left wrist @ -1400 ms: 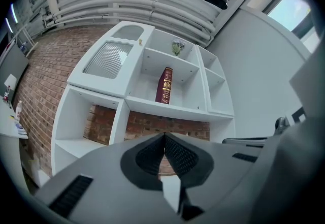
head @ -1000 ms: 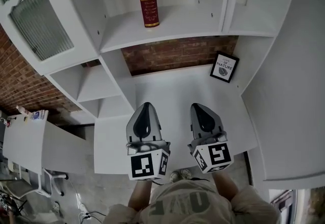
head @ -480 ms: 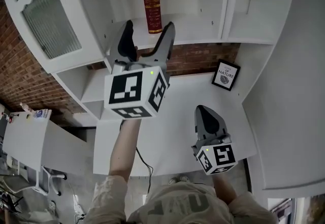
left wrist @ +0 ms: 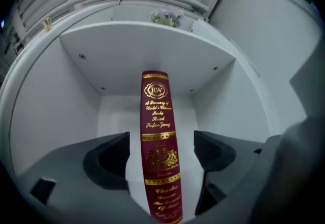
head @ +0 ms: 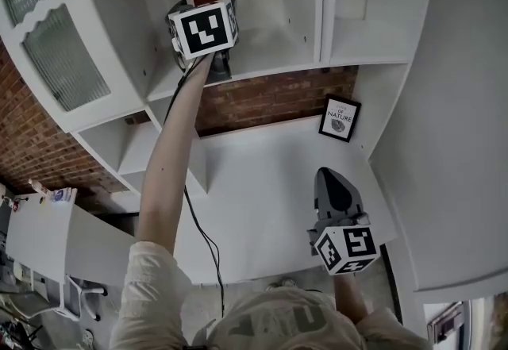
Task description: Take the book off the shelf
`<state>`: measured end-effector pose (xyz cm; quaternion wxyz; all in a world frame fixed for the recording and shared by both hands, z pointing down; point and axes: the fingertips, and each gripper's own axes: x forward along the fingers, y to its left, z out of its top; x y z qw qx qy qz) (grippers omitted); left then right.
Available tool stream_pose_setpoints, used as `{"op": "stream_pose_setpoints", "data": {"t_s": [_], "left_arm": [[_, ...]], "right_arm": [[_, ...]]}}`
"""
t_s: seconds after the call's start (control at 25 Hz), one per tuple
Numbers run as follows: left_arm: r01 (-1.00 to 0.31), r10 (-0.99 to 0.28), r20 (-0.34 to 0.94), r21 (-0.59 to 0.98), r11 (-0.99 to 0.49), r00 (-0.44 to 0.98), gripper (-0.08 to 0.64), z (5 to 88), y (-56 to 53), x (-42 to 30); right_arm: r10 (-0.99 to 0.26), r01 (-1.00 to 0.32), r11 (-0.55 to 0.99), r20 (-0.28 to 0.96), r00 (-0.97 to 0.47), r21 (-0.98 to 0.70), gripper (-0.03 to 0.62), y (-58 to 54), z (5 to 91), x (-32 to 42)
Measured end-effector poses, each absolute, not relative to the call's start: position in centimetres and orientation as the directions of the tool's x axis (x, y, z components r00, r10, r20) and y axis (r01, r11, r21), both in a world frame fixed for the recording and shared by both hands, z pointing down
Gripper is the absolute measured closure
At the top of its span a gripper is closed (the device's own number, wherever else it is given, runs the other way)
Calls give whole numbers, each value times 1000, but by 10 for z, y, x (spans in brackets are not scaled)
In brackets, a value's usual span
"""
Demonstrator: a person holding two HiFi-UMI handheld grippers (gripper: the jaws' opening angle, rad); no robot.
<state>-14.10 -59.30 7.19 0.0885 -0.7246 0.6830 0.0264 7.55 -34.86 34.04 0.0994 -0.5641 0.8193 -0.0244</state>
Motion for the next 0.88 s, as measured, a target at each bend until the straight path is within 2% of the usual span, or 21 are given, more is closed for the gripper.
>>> {"op": "stream_pose_setpoints", "data": {"t_s": [0.2,0.56,0.72,0.88], "left_arm": [[-995,-994,-105,-99,24,-14,176,78,-624,-149],[-999,-998,-55,-48,-13,16,181,95,-652,-145],[-999,-999,-37,-51,6,-4,258,97,-660,-154],[-999,-999,-38,-54,11,-9,268,96,-661,-154]], "right_arm": [[-944,-930,323,-131,-303,-177,578,-352,342,94],[-942,-933,328,-121,-312,-147,578,-363,336,93],[-941,-933,332,-117,-317,-139,578,-369,335,90],[-942,-933,330,-112,-316,-144,578,-372,339,90]]}}
